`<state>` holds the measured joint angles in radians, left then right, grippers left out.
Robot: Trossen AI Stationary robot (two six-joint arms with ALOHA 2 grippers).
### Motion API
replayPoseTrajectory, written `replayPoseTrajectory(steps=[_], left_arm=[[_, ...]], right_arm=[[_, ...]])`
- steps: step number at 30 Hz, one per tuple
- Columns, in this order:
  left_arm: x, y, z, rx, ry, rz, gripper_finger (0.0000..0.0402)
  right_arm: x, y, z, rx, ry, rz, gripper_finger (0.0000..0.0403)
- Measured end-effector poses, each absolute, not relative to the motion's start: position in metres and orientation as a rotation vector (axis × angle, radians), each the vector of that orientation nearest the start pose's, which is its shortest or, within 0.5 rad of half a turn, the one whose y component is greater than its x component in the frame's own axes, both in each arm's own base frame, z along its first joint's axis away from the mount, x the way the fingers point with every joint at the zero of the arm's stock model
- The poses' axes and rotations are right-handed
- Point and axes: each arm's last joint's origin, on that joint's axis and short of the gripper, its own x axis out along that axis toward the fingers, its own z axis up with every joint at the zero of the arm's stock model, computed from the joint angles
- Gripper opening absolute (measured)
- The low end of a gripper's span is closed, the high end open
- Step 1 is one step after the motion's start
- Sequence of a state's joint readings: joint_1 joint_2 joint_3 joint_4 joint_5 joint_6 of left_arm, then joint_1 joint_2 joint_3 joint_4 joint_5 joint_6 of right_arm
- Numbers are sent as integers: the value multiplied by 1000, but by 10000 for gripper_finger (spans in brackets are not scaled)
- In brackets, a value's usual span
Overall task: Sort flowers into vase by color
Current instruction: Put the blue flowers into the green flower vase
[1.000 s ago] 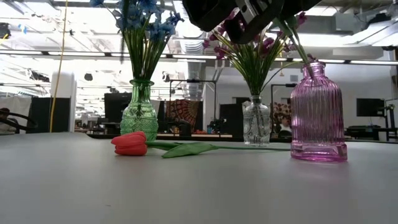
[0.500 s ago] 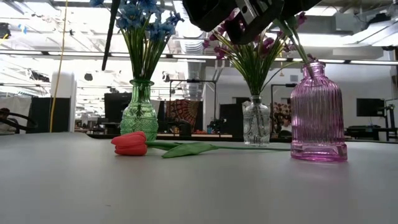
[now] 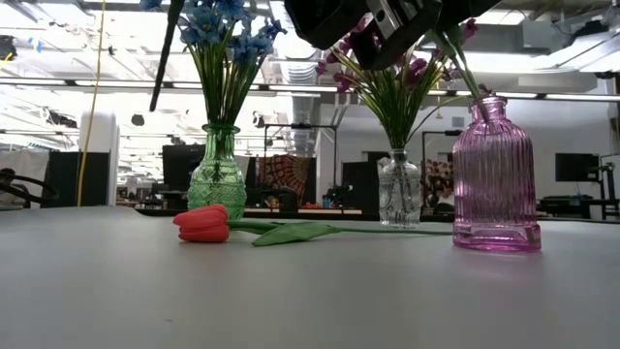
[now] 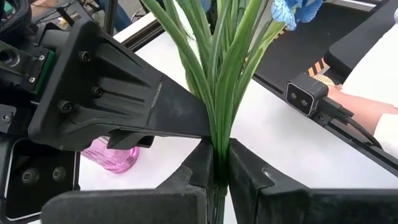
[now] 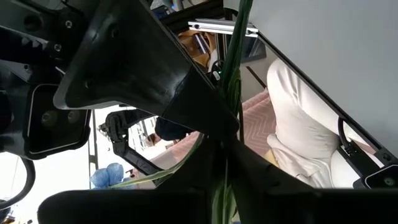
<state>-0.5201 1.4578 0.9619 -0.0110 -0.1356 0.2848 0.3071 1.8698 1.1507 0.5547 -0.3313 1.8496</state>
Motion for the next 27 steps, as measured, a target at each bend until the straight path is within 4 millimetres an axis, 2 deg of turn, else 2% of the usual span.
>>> replayPoseTrajectory(steps=[16, 27], left_arm=[[279, -155, 256, 429, 424, -443, 18], [279, -154, 255, 419, 432, -425, 18]], right_arm=[[388, 148, 226, 1715, 762, 386, 134], [373, 181, 227, 1669, 858, 485, 136]])
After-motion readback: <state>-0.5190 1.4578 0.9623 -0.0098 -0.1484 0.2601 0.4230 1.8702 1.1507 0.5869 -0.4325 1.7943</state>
